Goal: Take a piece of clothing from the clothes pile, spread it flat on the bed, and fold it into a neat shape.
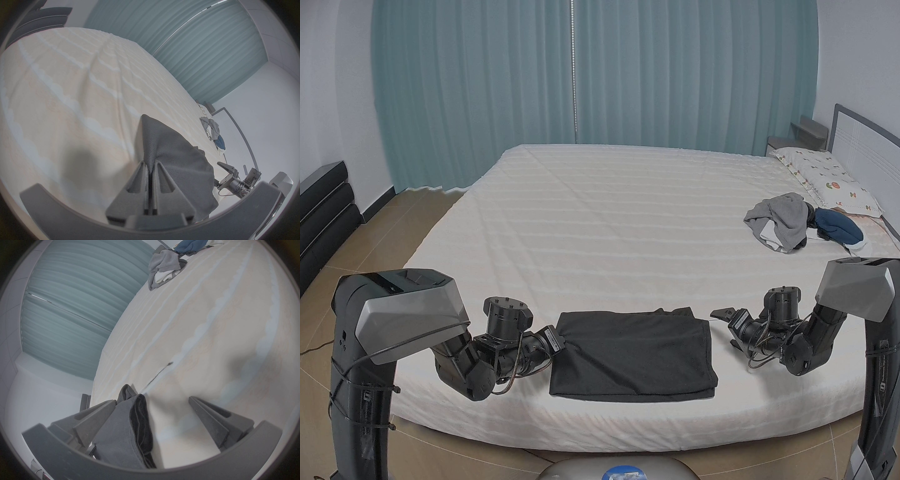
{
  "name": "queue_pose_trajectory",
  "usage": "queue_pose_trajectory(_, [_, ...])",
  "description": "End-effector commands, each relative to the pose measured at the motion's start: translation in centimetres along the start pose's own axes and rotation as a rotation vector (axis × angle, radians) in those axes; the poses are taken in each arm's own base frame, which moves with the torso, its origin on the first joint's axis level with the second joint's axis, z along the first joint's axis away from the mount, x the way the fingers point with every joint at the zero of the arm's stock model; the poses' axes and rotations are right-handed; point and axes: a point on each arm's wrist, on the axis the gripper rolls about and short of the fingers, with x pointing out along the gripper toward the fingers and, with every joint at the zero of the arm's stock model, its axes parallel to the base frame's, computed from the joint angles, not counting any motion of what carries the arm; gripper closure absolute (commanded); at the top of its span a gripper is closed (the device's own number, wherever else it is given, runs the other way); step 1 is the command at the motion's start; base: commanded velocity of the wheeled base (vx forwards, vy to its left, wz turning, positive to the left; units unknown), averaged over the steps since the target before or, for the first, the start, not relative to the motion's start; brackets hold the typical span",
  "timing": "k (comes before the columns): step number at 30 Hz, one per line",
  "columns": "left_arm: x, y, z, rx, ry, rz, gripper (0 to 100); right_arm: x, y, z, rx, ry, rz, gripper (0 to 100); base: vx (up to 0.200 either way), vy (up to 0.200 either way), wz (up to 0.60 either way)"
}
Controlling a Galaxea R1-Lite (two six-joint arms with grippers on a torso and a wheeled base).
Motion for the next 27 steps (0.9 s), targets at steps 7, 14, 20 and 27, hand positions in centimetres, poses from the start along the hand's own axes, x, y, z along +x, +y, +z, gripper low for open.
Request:
queue_pose_trajectory(7, [-0.07,0.19,-0.11,-0.002,-0.001,0.011,100,-0.01,0.03,0.01,0.000,0.000,0.001,0,0.000,0.200,0.00])
queue_pose_trajectory(14, [-0.16,0.12,-0.39,0.001,0.008,0.012,100,0.01,-0.02,-0.01,0.000,0.001,0.000,0,0.000,0.086,0.00])
queue_pose_trajectory(20, [-0.15,0.07,-0.42,0.002,0.008,0.010,100,0.01,-0.02,-0.01,-0.001,0.000,-0.001,0,0.000,0.000,0.00])
queue_pose_trajectory(27, [-0.12,0.07,-0.50,0.003,0.010,0.010,100,0.01,-0.02,-0.01,-0.001,0.001,0.000,0,0.000,0.000,0.00])
